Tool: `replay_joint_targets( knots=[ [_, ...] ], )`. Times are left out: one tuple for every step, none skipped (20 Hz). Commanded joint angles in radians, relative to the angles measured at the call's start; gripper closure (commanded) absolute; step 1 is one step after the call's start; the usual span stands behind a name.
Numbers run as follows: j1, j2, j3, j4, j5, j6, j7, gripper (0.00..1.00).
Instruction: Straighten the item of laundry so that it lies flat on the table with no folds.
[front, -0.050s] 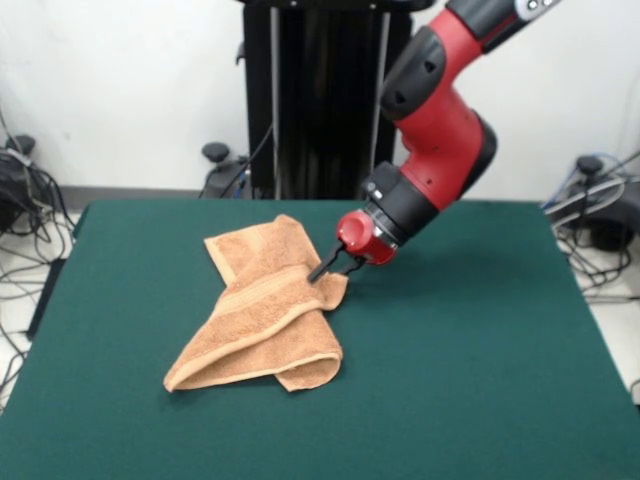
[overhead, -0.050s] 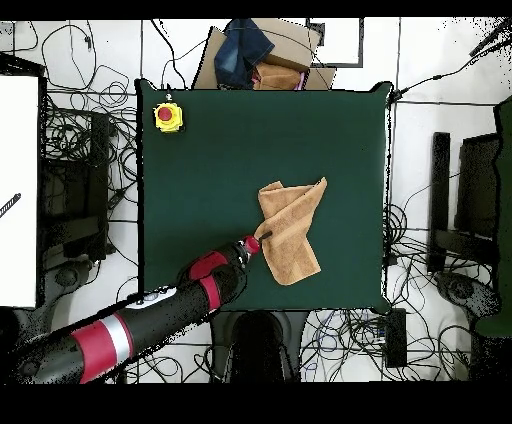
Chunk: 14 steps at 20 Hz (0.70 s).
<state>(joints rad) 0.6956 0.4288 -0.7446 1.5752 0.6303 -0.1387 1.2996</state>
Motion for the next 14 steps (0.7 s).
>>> replay_joint_targets(
  knots=[
    [-0.05,0.048,0.143,-0.109,0.033,-0.054,0.241,0.0],
    [-0.055,0.043,0.149,-0.108,0.027,-0.062,0.242,0.0],
    [-0.047,0.049,0.143,-0.108,0.037,-0.062,0.243,1.0],
    [-0.044,0.051,0.14,-0.109,0.041,-0.059,0.244,1.0],
    [-0.04,0.053,0.138,-0.11,0.046,-0.056,0.244,1.0],
    [-0.037,0.056,0.135,-0.111,0.05,-0.054,0.244,1.0],
    [-0.037,0.055,0.137,-0.11,0.05,-0.049,0.244,1.0],
    [-0.033,0.057,0.133,-0.111,0.055,-0.043,0.244,1.0],
    [-0.027,0.062,0.128,-0.112,0.061,-0.038,0.244,1.0],
    [-0.027,0.061,0.127,-0.111,0.061,-0.036,0.243,1.0],
    [-0.029,0.06,0.128,-0.11,0.059,-0.037,0.243,1.0],
    [-0.028,0.061,0.127,-0.11,0.061,-0.035,0.243,1.0],
    [-0.028,0.061,0.126,-0.112,0.062,-0.032,0.242,1.0],
    [-0.027,0.061,0.125,-0.112,0.064,-0.031,0.243,1.0]
  ],
)
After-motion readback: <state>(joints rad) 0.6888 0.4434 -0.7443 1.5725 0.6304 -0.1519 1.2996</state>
